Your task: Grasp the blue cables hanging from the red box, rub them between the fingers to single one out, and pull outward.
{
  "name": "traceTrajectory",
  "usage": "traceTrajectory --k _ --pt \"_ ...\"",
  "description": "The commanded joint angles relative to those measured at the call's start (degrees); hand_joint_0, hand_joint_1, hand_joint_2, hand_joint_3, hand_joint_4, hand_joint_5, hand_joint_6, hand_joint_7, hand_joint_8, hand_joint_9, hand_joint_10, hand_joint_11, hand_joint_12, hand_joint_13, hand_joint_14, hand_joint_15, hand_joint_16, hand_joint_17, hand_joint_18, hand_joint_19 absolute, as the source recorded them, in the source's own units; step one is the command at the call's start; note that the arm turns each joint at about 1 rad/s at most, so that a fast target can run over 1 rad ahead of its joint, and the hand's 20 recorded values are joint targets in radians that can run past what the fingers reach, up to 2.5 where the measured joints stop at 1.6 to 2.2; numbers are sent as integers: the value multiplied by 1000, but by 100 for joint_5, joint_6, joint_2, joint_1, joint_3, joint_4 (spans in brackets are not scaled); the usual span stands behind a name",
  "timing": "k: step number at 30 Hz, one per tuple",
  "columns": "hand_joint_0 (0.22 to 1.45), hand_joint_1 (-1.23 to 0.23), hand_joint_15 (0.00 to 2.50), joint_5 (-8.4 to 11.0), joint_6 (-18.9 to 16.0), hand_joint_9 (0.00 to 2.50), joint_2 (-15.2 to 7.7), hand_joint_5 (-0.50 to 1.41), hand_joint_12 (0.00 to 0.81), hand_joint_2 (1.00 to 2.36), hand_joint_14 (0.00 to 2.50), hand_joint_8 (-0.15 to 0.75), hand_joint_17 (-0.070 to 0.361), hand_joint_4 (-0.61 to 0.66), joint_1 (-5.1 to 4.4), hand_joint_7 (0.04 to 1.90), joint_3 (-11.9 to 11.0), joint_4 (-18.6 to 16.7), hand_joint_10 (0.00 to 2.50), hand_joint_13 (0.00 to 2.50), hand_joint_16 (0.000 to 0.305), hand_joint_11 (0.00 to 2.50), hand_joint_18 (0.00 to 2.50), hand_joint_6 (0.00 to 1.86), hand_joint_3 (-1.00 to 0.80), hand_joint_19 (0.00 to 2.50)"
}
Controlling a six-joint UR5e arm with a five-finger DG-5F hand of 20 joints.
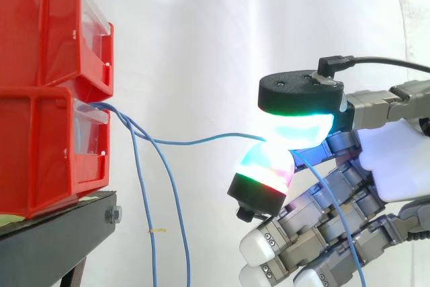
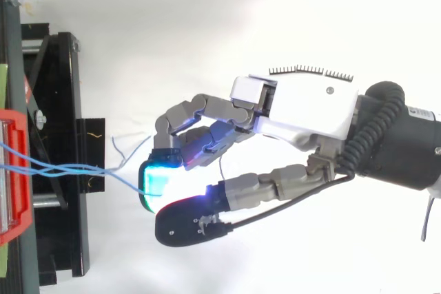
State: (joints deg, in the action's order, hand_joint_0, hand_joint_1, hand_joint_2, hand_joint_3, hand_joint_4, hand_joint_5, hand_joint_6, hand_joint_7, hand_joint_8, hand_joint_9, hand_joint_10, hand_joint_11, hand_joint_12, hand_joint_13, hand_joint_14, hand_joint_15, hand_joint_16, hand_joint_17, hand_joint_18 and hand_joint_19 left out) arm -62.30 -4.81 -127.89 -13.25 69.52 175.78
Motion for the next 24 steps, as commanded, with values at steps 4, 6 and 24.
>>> traceTrajectory --k 4,6,24 --pt "577 -837 167 -2 7 639 1 -57 468 1035 5 343 152 56 -3 1245 0 0 0 525 67 0 658 864 55 242" --pt "578 -836 163 7 -2 640 1 -57 469 1028 5 343 152 54 -3 1236 0 0 0 525 67 0 657 864 57 242" --pt "583 -834 171 7 7 666 -7 -59 466 1018 5 346 150 56 -3 1228 0 0 0 530 67 0 667 866 51 244"
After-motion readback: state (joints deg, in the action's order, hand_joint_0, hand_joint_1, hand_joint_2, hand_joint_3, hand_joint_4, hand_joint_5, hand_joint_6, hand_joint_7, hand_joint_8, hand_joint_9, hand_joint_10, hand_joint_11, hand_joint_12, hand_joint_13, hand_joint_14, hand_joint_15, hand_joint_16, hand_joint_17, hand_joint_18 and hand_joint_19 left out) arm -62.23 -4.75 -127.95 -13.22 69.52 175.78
